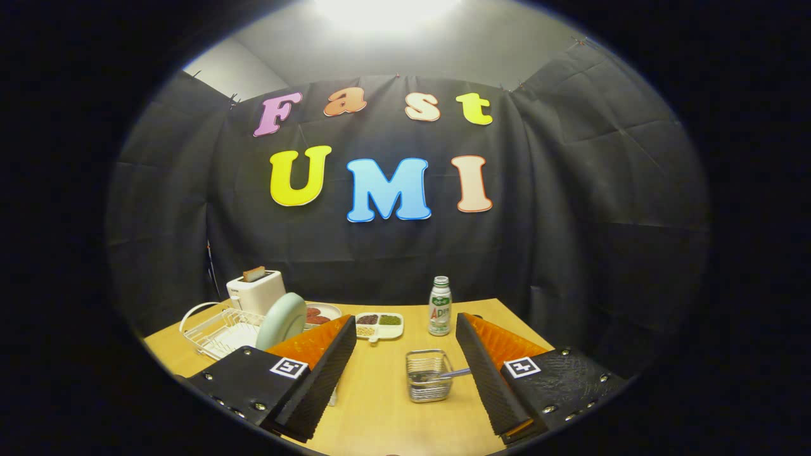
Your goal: Take the plate from the dish rack, then take the spoon from the basket and place it into the plate.
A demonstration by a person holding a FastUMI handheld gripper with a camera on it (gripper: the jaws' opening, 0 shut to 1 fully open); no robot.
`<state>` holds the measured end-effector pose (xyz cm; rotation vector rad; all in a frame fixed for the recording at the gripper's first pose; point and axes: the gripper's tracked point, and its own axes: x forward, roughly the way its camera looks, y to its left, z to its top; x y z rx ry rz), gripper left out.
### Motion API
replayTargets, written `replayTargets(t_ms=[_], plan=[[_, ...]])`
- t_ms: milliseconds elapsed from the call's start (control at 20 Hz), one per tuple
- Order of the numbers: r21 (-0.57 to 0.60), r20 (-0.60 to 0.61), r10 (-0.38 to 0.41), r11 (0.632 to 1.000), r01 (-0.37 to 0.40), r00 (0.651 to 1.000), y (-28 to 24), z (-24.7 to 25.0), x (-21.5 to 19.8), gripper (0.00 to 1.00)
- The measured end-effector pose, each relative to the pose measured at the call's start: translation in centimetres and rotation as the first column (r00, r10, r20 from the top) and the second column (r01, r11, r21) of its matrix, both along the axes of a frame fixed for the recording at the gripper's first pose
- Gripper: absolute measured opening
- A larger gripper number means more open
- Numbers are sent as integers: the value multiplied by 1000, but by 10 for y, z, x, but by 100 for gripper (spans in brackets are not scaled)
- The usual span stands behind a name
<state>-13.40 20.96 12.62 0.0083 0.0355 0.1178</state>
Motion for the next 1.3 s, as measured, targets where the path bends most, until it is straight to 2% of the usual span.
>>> replayTargets(t_ms=[250,500,750,1150,1200,1250,1300], plan=[[90,-47,73,994,-69,996,93,0,36,97],[156,-158,108,984,-83,982,157,-32,80,97],[179,-319,123,982,-68,940,192,-84,117,97],[218,-464,157,974,-59,872,218,-136,143,92],[218,-479,156,974,-55,864,221,-142,143,80],[222,-484,163,973,-59,860,224,-145,145,74],[220,-491,162,974,-58,856,227,-147,147,73]])
